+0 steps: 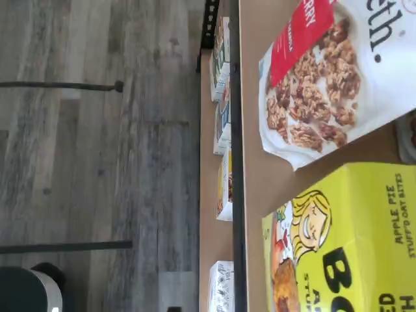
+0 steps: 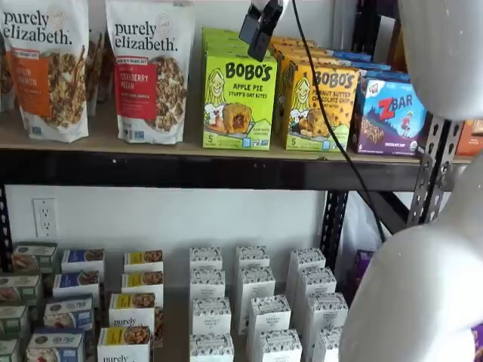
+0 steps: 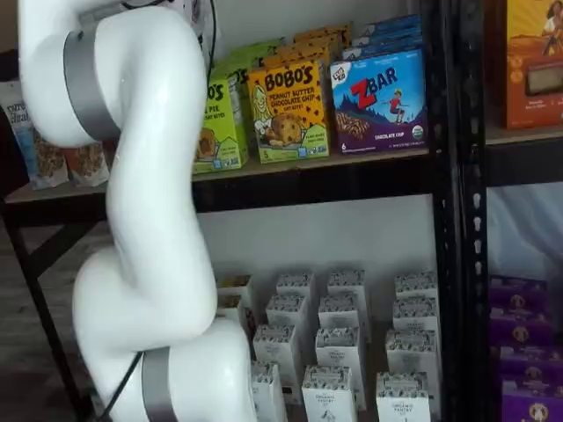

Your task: Pick the green box on the top shelf, the fourth from the left

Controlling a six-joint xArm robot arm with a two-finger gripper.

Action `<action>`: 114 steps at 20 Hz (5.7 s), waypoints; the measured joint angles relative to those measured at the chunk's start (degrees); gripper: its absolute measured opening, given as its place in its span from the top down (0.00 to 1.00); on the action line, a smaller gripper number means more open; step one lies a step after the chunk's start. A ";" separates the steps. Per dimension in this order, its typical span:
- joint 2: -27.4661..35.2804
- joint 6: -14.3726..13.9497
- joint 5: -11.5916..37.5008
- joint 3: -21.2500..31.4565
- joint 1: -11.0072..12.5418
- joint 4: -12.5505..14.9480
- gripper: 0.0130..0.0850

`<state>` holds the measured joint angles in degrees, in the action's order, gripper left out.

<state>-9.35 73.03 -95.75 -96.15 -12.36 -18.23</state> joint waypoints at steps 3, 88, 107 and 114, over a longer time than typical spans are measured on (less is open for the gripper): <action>0.54 0.18 0.03 -0.68 0.25 -0.13 0.00; 7.80 0.14 3.88 -1.02 -2.54 5.85 0.00; 7.17 -0.05 5.03 0.02 -2.83 6.01 0.22; 7.18 -0.10 4.66 0.09 -2.89 6.06 0.33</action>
<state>-2.17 72.93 -91.09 -96.06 -15.25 -12.17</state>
